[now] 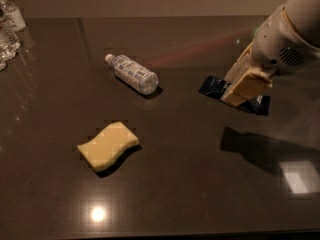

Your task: Pick rxbar blueberry

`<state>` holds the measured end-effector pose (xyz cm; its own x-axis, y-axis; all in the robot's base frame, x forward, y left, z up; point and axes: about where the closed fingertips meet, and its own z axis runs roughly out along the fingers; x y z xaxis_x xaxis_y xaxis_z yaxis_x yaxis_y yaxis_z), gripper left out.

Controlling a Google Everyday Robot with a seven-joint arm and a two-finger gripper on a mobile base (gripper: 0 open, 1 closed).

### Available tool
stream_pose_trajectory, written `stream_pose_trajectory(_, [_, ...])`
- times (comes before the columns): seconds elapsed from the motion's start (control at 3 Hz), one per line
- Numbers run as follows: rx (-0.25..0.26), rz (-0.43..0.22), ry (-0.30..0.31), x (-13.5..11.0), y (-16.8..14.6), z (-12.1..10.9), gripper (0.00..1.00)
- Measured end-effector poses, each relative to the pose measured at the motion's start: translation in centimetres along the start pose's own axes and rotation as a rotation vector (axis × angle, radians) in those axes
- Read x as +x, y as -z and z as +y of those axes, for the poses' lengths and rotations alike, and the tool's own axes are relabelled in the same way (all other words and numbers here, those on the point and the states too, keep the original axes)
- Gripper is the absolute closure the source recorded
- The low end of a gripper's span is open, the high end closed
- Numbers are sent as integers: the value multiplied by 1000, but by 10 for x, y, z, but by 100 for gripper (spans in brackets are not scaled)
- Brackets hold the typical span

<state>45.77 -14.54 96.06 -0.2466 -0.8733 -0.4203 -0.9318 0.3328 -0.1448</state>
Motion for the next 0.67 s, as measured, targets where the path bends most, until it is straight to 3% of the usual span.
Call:
stream_pose_trajectory(0.33, [-22, -32, 28, -12, 19, -9, 100])
stream_pose_trajectory(0.67, [-22, -32, 28, -12, 19, -9, 100])
